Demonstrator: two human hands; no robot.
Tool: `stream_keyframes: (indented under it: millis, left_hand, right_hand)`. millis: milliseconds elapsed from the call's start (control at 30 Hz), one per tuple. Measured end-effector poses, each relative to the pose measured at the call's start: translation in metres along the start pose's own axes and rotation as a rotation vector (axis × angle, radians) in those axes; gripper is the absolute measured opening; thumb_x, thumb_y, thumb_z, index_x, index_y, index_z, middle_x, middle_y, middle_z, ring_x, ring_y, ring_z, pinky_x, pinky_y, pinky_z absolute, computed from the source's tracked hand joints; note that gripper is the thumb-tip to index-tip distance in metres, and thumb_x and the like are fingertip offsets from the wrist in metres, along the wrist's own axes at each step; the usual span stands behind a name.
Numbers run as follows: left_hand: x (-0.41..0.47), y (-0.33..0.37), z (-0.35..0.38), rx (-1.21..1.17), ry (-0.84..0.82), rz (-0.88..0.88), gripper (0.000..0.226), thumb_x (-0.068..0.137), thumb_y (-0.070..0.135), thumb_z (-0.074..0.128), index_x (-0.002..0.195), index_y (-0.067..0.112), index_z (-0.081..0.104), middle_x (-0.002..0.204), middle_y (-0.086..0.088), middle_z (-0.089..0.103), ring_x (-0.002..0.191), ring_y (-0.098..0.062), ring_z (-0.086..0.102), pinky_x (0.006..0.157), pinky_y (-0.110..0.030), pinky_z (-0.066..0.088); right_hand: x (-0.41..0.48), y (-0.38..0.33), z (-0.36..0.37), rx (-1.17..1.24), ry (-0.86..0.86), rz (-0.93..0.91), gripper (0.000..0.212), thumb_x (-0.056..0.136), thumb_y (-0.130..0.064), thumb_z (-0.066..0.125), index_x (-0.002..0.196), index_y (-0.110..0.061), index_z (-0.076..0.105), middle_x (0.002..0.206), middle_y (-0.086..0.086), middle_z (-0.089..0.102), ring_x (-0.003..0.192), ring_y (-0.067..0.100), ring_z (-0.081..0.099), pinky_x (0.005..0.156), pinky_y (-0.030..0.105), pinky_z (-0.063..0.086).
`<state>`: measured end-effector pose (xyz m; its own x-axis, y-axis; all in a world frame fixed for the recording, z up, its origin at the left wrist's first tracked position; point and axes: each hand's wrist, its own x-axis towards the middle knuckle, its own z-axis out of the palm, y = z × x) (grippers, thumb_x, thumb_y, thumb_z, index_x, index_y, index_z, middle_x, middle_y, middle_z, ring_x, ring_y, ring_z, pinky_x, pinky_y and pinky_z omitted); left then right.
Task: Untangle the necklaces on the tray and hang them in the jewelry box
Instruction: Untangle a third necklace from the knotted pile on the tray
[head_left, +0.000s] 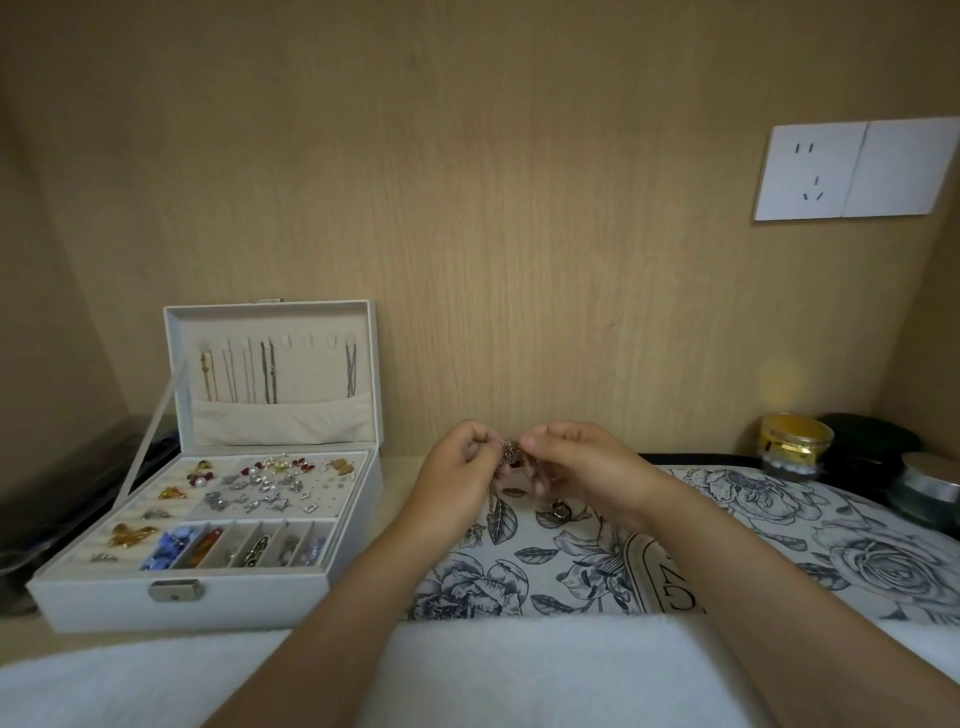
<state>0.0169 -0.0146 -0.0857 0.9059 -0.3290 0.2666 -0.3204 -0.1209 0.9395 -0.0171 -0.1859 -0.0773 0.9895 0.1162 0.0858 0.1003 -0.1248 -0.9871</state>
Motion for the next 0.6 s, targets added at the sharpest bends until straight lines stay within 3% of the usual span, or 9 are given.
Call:
stream_keyframes:
  millis: [100,233,433,500,600]
  left_hand:
    - [0.002,0.004,-0.003,0.044,-0.035,0.01,0.012,0.099,0.017,0.053,0.091,0.015,0.061,0.065,0.006,0.059,0.057,-0.007,0.053,0.048,-0.016,0.041]
    - [0.001,-0.007,-0.007,0.292,-0.043,0.106,0.018,0.098,0.033,0.055,0.085,0.023,0.061,0.065,0.01,0.057,0.054,-0.001,0.047,0.052,-0.016,0.038]
    - [-0.004,-0.03,-0.008,0.423,-0.048,0.149,0.022,0.102,0.037,0.045,0.084,0.025,0.051,0.071,0.002,0.059,0.067,-0.014,0.056,0.07,-0.045,0.049]
    - [-0.005,-0.033,-0.004,0.414,-0.023,0.165,0.023,0.103,0.033,0.041,0.082,0.026,0.047,0.073,0.0,0.059,0.072,-0.015,0.059,0.072,-0.044,0.049]
    - [-0.004,-0.033,0.002,0.377,0.022,0.18,0.026,0.105,0.027,0.04,0.08,0.024,0.046,0.069,0.004,0.049,0.063,-0.005,0.044,0.064,-0.03,0.041]
  right_hand:
    - [0.001,-0.002,0.001,-0.08,0.103,0.002,0.022,0.087,-0.022,0.075,0.104,-0.008,0.074,0.069,-0.003,0.064,0.055,0.006,0.051,0.064,0.028,0.047]
    - [0.003,0.002,0.001,-0.149,0.164,-0.008,0.011,0.089,-0.019,0.073,0.096,-0.012,0.078,0.065,-0.004,0.063,0.056,0.006,0.05,0.057,0.021,0.045]
    - [0.006,0.014,-0.001,-0.353,0.192,-0.023,0.009,0.09,-0.016,0.073,0.096,-0.015,0.08,0.088,0.005,0.078,0.075,0.002,0.066,0.074,0.019,0.052]
    - [0.006,0.015,-0.003,-0.471,0.166,-0.011,0.01,0.091,-0.019,0.073,0.097,-0.018,0.08,0.089,-0.004,0.078,0.078,-0.001,0.068,0.078,0.019,0.051]
    - [0.005,0.014,-0.003,-0.588,0.105,0.012,0.014,0.092,-0.018,0.071,0.104,-0.019,0.078,0.094,-0.01,0.076,0.088,-0.001,0.07,0.087,0.02,0.053]
